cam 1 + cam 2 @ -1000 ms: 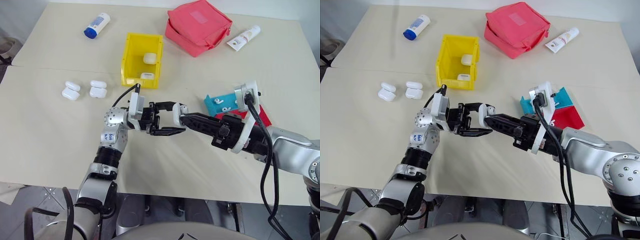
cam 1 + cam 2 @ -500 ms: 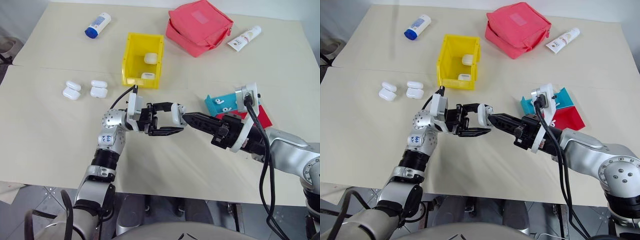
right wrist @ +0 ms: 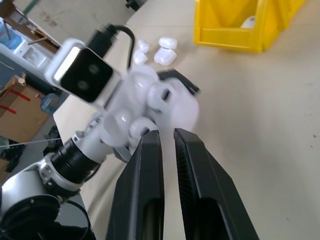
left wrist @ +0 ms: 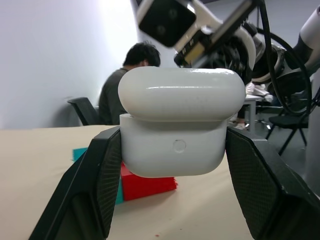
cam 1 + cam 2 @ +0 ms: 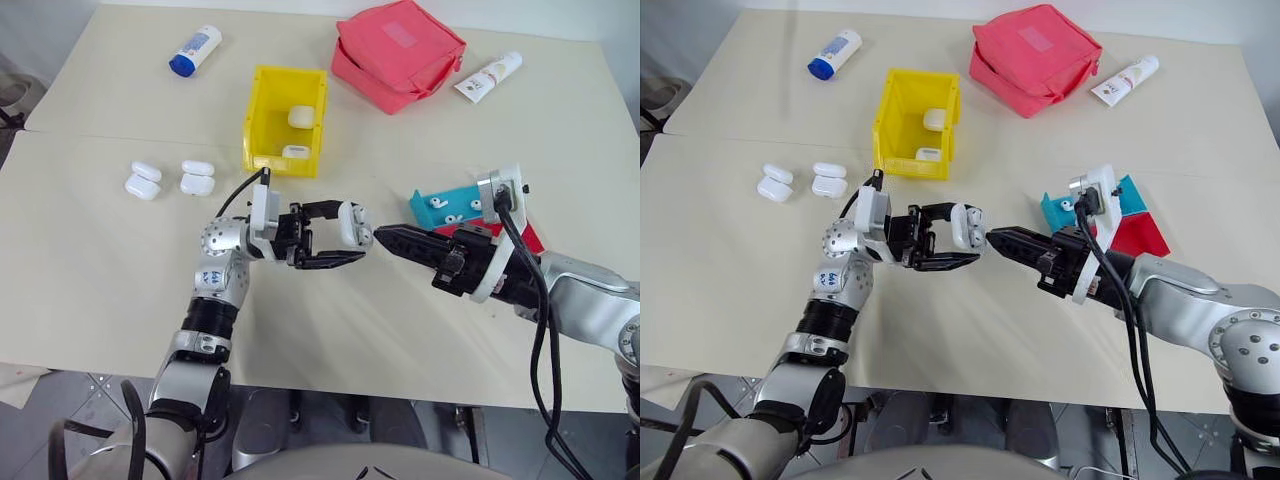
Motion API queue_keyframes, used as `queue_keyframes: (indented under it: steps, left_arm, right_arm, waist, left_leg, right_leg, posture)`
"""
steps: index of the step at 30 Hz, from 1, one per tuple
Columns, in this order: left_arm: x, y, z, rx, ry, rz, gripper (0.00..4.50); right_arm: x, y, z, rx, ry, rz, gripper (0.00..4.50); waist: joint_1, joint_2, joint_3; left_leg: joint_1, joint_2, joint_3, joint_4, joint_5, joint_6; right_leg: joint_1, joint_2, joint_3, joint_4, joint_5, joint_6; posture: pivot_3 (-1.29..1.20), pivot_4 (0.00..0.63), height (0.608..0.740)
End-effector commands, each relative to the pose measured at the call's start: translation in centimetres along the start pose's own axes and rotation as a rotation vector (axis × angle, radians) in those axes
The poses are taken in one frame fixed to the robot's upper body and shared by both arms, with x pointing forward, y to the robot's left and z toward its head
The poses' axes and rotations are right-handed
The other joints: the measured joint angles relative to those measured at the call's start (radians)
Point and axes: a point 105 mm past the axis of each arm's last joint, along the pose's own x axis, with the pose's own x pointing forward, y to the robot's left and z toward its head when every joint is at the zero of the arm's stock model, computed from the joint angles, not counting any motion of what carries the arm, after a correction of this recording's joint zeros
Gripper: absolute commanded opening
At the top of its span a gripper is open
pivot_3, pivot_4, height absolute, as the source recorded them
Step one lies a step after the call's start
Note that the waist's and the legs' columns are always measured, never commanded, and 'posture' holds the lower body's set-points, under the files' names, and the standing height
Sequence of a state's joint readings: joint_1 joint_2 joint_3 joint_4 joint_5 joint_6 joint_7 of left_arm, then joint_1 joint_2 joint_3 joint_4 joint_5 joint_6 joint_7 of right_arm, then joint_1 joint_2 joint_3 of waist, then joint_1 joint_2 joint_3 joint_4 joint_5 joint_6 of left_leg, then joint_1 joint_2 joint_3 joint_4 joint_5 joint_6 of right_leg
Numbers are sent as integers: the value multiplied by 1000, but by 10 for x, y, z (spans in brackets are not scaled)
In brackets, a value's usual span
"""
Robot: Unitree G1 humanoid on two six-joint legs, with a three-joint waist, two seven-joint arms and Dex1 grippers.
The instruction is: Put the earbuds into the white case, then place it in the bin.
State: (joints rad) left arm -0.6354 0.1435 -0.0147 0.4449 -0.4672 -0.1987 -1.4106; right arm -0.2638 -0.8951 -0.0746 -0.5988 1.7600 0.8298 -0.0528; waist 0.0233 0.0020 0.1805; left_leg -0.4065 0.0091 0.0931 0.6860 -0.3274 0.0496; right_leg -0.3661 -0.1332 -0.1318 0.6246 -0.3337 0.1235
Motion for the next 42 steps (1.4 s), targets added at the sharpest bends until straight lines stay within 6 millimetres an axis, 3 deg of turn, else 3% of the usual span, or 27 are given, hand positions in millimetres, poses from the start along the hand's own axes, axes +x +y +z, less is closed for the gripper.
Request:
queue_keyframes:
  steps: [1, 8, 18, 20, 22, 29, 36, 42]
  left_arm:
    - [0, 3, 6, 33, -10, 0, 2779]
    - [-4, 3, 1, 17, 29, 0, 2779]
    - [-7, 12, -5, 22, 188, -40, 2779]
    - [-7, 13, -4, 21, 202, -62, 2779]
    - [-8, 14, -5, 18, 222, -85, 2779]
    - [-7, 23, -12, 22, 352, -138, 2779]
    - [0, 31, -12, 91, 473, -189, 2779]
    - [7, 35, -3, 148, 496, -211, 2779]
  right_arm:
    - [-4, 4, 10, -45, -21, 5, 470]
    - [-11, -1, 21, -111, -25, -32, 470]
    - [-17, -3, 34, -408, 32, -88, 470]
    - [-18, 2, 30, -449, 69, -69, 94]
    - [-17, 7, 27, -509, 112, -52, 45]
    - [14, 40, 29, -753, 158, 63, 45]
    - [43, 40, 24, -840, 211, 107, 45]
    - [60, 22, 17, -883, 280, 71, 45]
  waist:
    - [0, 0, 0]
    - [0, 0, 0]
    - [2, 0, 0]
    - [2, 0, 0]
    - [1, 0, 0]
    - [-4, -1, 0]
    - [-1, -1, 0]
    - [-3, -1, 0]
  left_leg:
    - [0, 0, 0, 0, 0, 0]
    - [0, 0, 0, 0, 0, 0]
    - [0, 0, 0, 0, 0, 0]
    - [0, -1, 0, 0, 0, 0]
    - [0, -1, 0, 0, 0, 0]
    - [0, 1, 2, 0, 0, 0]
    - [-2, 0, 2, 0, 0, 0]
    - [-5, -1, 2, 1, 0, 0]
  right_leg:
    - [0, 0, 0, 0, 0, 0]
    - [0, 0, 0, 0, 0, 0]
    - [0, 0, 0, 0, 0, 0]
    - [0, 0, 0, 0, 0, 0]
    - [0, 0, 0, 0, 0, 0]
    - [-2, 1, 0, 1, 0, 0]
    - [-4, 0, 0, 2, 0, 0]
    - [-7, 0, 0, 3, 0, 0]
  posture:
    - [0, 150, 740]
    - [0, 150, 740]
    - [0, 150, 740]
    - [0, 150, 740]
    - [0, 150, 740]
    - [0, 150, 740]
    - [0, 150, 740]
    - [0, 150, 740]
